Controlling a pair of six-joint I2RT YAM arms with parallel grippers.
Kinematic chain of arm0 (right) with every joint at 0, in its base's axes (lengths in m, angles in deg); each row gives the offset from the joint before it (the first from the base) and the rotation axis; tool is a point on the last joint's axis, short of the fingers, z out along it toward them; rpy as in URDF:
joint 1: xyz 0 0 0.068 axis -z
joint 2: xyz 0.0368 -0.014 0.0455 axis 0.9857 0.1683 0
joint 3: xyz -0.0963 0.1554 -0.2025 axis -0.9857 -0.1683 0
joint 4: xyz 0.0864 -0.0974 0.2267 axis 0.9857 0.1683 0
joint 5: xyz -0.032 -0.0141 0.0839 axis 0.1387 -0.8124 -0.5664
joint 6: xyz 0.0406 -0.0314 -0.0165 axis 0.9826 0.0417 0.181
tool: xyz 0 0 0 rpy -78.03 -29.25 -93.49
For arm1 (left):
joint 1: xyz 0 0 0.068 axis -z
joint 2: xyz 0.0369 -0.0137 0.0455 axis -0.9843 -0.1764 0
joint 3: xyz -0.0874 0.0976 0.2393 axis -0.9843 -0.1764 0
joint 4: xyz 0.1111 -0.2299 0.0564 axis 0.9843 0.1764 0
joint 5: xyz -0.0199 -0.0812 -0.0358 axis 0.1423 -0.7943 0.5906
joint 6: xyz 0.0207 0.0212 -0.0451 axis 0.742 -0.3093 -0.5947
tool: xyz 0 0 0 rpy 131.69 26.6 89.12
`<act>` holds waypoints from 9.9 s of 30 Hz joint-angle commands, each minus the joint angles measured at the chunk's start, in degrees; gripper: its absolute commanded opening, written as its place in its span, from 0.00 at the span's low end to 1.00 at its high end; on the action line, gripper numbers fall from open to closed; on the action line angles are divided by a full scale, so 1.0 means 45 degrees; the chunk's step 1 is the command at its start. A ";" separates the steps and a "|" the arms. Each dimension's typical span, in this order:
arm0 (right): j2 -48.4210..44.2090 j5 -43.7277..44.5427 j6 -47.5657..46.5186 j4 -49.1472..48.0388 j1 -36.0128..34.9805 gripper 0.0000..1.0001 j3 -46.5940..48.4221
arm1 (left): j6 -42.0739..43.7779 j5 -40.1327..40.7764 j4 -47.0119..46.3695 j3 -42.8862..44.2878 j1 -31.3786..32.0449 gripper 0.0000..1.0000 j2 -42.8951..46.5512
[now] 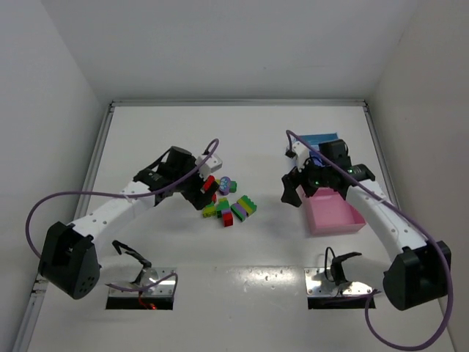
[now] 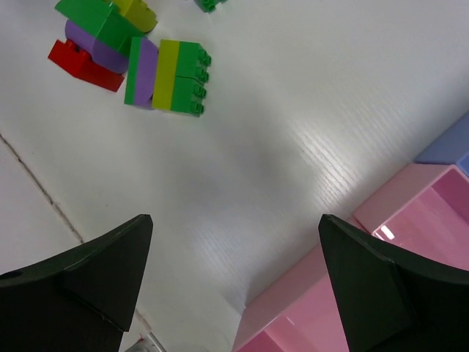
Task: Sort the legos into containers by color
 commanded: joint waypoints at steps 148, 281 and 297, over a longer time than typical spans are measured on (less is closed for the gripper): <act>0.4432 0.2301 -0.5767 -0.4859 -0.6291 0.26 0.3742 | -0.1383 -1.2090 0.1772 0.3116 -0.5361 1.00 -0.3923; 0.1072 0.4686 -0.1625 0.5610 0.3082 0.85 0.2570 | -0.1775 -0.9512 0.0757 0.2374 -0.6084 0.14 -0.1658; 0.2103 -0.8590 -0.1996 0.2619 0.1502 0.85 0.3993 | -0.1775 -1.3613 0.0893 0.2766 -0.4836 0.14 -0.2498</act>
